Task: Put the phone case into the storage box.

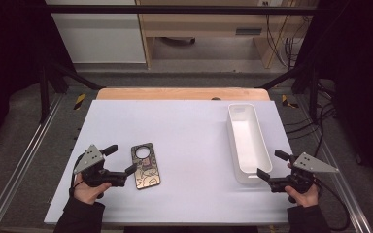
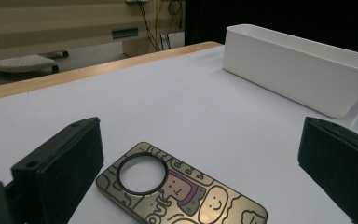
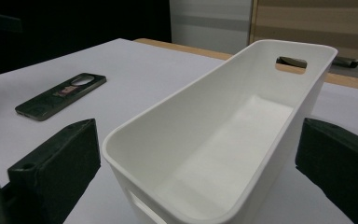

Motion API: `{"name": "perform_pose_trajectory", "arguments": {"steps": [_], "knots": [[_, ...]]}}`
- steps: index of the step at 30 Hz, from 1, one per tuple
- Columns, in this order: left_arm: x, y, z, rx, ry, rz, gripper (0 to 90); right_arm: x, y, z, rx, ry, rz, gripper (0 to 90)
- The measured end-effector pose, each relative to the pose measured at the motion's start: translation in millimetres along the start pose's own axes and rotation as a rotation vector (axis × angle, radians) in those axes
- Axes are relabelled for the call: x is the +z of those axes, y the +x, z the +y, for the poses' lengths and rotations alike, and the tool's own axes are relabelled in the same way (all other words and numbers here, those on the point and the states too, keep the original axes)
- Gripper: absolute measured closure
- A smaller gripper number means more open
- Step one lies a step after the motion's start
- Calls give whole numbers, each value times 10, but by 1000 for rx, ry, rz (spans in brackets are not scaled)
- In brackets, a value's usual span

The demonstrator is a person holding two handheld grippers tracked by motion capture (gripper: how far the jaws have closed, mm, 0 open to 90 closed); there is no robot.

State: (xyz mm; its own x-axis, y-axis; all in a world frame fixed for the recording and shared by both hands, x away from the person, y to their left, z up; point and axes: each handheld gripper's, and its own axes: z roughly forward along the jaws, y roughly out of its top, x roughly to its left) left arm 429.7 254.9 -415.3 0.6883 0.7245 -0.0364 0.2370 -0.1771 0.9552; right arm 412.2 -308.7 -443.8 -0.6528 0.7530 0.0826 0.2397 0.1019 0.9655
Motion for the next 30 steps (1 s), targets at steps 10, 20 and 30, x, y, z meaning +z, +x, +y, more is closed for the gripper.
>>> {"name": "perform_pose_trajectory", "arguments": {"steps": [10,20,30], "knots": [[122,-89,69,16,53,-4,0,-25,-14,12,4,-7,-7,4],[308,-193,128,34,100,-36,0,-14,-12,11,1,-1,-7,4],[486,-296,143,38,153,-56,27,-9,-9,12,-2,0,-7,4]]}}
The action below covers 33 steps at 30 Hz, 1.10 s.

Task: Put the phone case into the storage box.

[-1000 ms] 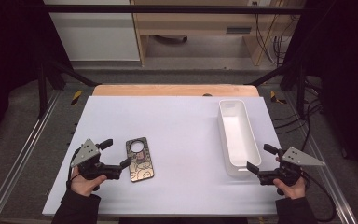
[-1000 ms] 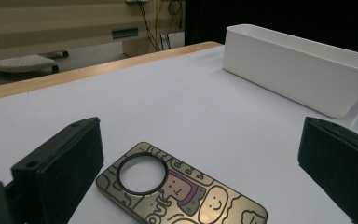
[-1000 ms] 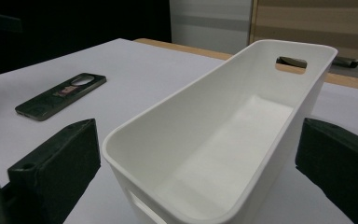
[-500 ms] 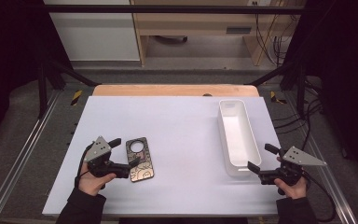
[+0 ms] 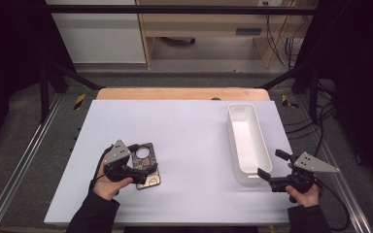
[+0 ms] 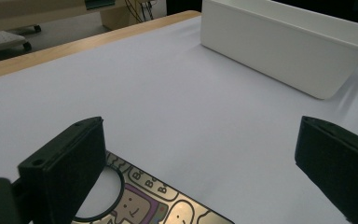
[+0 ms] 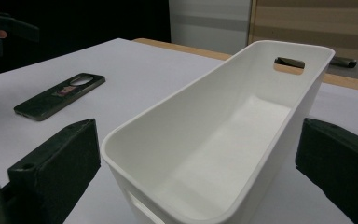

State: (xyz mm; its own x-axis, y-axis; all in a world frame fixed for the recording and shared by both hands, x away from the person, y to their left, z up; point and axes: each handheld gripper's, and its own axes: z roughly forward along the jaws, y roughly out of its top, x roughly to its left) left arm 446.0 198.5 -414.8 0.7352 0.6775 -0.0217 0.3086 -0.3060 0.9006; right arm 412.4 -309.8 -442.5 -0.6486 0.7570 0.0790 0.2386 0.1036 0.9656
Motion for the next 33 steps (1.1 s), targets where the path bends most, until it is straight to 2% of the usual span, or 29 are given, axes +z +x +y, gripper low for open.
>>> {"name": "perform_pose_trajectory", "arguments": {"steps": [4,7,9,10,11,12,13,15,17,20,21,24,25,32,33], "knots": [[67,-29,-10,-4,21,-1,68,-1,0,1,1,-1,0,4],[106,-46,-27,-11,30,-13,142,2,2,0,0,-1,1,4],[133,-61,-41,-4,46,-4,162,4,2,-1,0,0,0,4],[147,-67,-48,-2,60,-6,212,4,2,-1,1,0,-1,4],[153,-72,-52,-1,63,-8,212,4,2,-1,1,0,-1,4],[160,-81,-56,3,68,-6,256,3,2,0,0,-1,1,4],[165,-87,-62,6,72,-6,256,3,2,0,0,-1,1,4],[182,-99,-75,5,83,-11,316,-1,3,3,1,-2,1,4],[202,-107,-88,12,99,-11,334,-1,3,2,1,-1,2,4],[230,-113,-109,10,119,-22,408,5,5,0,-3,2,0,4],[241,-115,-114,11,126,-26,408,5,5,0,-3,2,0,4],[258,-120,-123,8,133,-41,497,8,7,-1,-2,3,0,4],[263,-121,-126,5,137,-47,497,8,7,-1,-2,3,0,4],[292,-132,-140,5,162,-81,664,6,6,-2,-4,5,-1,4],[300,-136,-144,4,166,-86,664,6,6,-2,-4,5,-1,4]]}}
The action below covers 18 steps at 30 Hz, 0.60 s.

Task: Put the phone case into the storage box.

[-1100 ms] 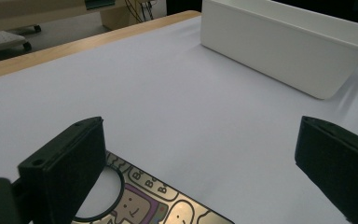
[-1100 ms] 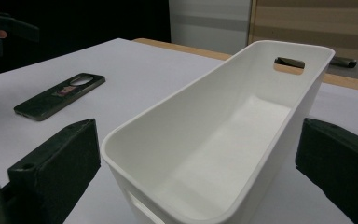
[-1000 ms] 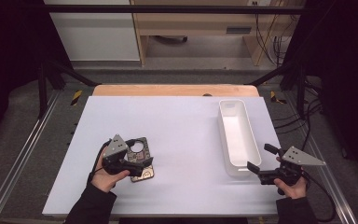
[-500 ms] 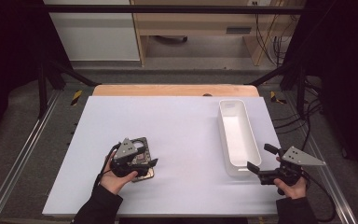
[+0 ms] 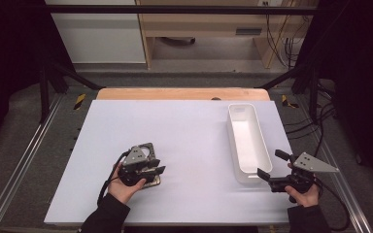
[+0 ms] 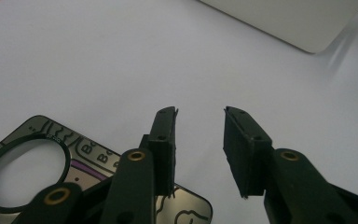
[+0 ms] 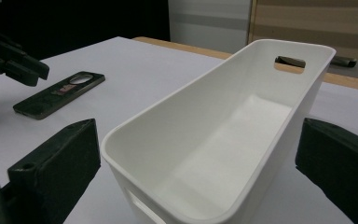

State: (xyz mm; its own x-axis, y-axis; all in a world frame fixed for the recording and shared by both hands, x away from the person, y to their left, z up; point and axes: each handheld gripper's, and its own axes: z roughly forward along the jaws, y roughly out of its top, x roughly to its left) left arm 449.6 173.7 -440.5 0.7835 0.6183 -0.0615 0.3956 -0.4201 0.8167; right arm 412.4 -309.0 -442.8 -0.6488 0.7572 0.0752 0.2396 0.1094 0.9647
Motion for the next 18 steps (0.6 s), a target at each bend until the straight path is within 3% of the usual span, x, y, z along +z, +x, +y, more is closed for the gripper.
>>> {"name": "perform_pose_trajectory", "arguments": {"steps": [10,18], "knots": [[97,-22,-29,21,77,-4,820,14,1,-11,0,6,1,4],[167,-36,-46,22,127,-16,889,13,0,-12,1,5,0,4]]}}
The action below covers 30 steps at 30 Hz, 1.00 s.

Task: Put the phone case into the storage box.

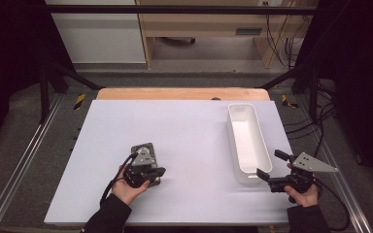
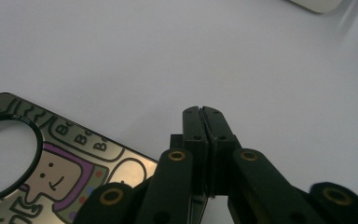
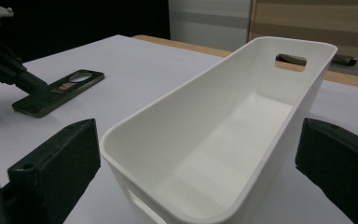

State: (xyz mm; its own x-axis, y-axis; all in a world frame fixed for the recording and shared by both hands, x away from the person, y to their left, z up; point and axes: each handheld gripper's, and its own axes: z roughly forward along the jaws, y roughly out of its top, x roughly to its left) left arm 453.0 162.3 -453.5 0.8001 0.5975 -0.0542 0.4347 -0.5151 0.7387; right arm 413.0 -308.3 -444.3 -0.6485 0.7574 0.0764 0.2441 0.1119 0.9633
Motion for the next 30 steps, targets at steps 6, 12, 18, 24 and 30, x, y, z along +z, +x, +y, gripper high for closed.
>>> {"name": "perform_pose_trajectory", "arguments": {"steps": [6,12,18,24,30], "knots": [[63,-2,-7,5,44,0,892,0,0,0,1,0,1,4],[116,3,-10,18,86,8,893,6,3,-2,0,4,1,4],[153,-1,-16,28,122,10,893,12,4,-5,0,4,1,4],[161,1,-17,38,139,22,893,11,3,-6,-1,5,0,4],[173,-3,-11,47,146,30,893,15,2,-7,-2,5,1,4]]}}
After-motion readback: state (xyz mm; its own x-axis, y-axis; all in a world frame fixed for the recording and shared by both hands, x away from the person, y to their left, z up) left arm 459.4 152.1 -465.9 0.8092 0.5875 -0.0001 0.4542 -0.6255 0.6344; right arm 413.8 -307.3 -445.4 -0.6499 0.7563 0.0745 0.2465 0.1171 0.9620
